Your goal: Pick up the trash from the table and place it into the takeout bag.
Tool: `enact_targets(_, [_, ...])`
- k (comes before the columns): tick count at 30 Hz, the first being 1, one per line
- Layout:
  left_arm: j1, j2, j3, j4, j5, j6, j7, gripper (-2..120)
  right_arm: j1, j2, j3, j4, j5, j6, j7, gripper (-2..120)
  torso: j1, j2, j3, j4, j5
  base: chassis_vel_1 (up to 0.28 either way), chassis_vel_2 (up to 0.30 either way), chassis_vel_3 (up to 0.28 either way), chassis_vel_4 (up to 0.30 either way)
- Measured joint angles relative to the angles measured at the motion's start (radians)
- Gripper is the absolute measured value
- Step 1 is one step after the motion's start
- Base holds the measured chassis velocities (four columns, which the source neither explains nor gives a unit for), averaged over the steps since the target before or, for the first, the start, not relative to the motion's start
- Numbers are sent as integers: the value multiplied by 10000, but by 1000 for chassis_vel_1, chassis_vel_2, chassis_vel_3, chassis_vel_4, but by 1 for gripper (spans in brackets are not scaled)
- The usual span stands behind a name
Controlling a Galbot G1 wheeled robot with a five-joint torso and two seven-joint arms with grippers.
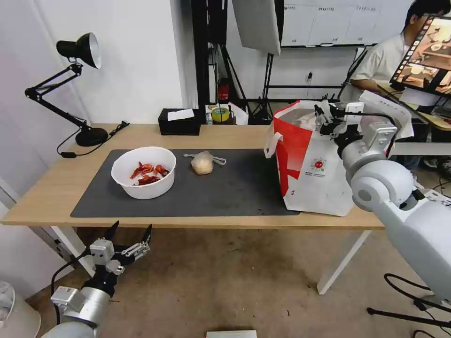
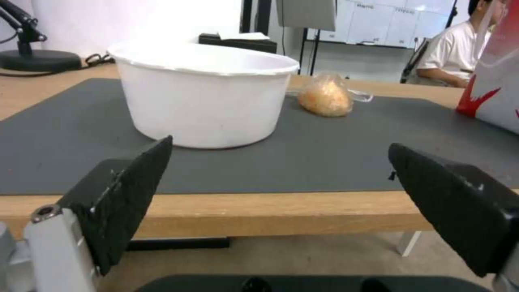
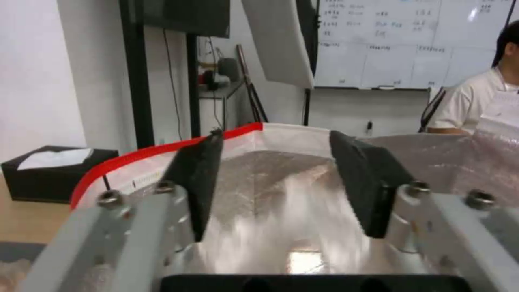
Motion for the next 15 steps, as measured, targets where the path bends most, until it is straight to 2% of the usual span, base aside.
enact_targets(1, [-19,5,0,0,-9,3,0,100,-23,-1,0,12,3,-5,-6,61,0,0,0,0,0,0,0,0,0])
enact_targets(2, [-19,5,0,0,-9,3,0,100,-23,-1,0,12,3,-5,-6,61,0,0,0,0,0,0,0,0,0])
enact_targets(4, [-44,22,-5,0,-24,10,0,100,-33,-13,0,49,66,-11,-9,72,0,0,-1,0,-1,0,0,0,0])
enact_targets(6, [-54,30,-11,0,-31,11,0,100,-33,-20,0,54,88,-12,-11,76,0,0,0,0,-1,0,0,0,0])
enact_targets(8, [-62,40,-34,-4,-60,15,-1,100,-29,-40,0,67,124,-12,-18,86,0,0,0,0,-1,0,0,0,0])
enact_targets(9, [-62,40,-34,-4,-60,15,-1,100,-29,-40,0,67,124,-12,-18,86,0,0,0,0,-1,0,0,0,0])
enact_targets(10, [-66,44,-56,-32,-97,17,-2,100,-26,-56,2,97,169,-11,-25,92,0,0,-1,0,-1,0,0,0,0])
enact_targets(12, [-73,57,-94,-78,-144,26,-4,100,-55,-69,41,182,217,43,-35,98,0,0,-1,0,-1,0,0,0,0])
enact_targets(15, [-74,61,-123,-130,-171,36,-12,100,-173,-75,109,330,321,166,-42,100,0,0,0,0,0,0,0,0,0])
